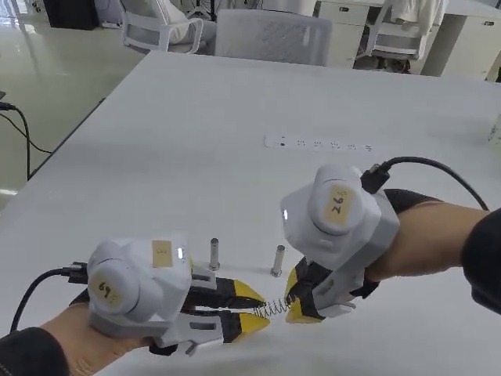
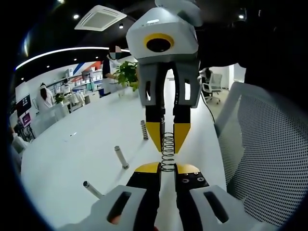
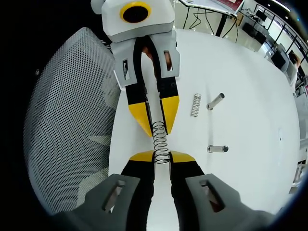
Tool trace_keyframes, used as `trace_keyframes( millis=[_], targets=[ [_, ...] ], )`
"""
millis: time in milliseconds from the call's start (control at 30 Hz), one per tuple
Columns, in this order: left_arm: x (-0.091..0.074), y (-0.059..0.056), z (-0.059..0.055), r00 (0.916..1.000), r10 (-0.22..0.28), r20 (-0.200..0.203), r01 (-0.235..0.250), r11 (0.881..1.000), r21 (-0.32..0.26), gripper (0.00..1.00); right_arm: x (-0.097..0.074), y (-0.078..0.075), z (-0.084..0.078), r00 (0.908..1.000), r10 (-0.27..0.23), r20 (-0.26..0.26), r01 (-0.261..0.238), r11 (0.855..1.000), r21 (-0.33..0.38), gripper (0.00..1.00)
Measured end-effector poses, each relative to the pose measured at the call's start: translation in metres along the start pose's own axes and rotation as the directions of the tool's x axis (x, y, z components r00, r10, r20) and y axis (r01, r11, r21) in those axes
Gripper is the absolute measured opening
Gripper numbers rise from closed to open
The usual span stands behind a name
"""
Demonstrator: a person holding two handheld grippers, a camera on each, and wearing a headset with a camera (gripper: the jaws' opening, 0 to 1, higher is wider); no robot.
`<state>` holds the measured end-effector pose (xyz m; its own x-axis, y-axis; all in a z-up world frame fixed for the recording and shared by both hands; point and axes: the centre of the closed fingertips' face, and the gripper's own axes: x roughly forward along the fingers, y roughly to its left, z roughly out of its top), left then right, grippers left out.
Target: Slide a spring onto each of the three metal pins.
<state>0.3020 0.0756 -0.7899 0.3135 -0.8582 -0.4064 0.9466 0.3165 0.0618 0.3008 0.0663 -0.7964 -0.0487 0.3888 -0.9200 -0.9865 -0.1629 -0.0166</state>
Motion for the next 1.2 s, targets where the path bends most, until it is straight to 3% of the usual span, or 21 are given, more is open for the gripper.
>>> trace_keyframes(
  millis=[333, 1200],
  targets=[
    [0.002, -0.001, -0.002, 1.0000, -0.003, -0.007, 0.003, 1.000, -0.007, 0.07, -0.007, 0.003, 0.020, 0.9985, 0.001, 0.056, 0.000, 1.000, -0.009, 0.13],
    [0.001, 0.002, 0.001, 0.9997, 0.010, 0.022, -0.010, 1.000, -0.024, 0.08, -0.009, 0.003, 0.039, 0.9968, -0.014, 0.079, 0.016, 0.999, -0.031, 0.13]
  ],
)
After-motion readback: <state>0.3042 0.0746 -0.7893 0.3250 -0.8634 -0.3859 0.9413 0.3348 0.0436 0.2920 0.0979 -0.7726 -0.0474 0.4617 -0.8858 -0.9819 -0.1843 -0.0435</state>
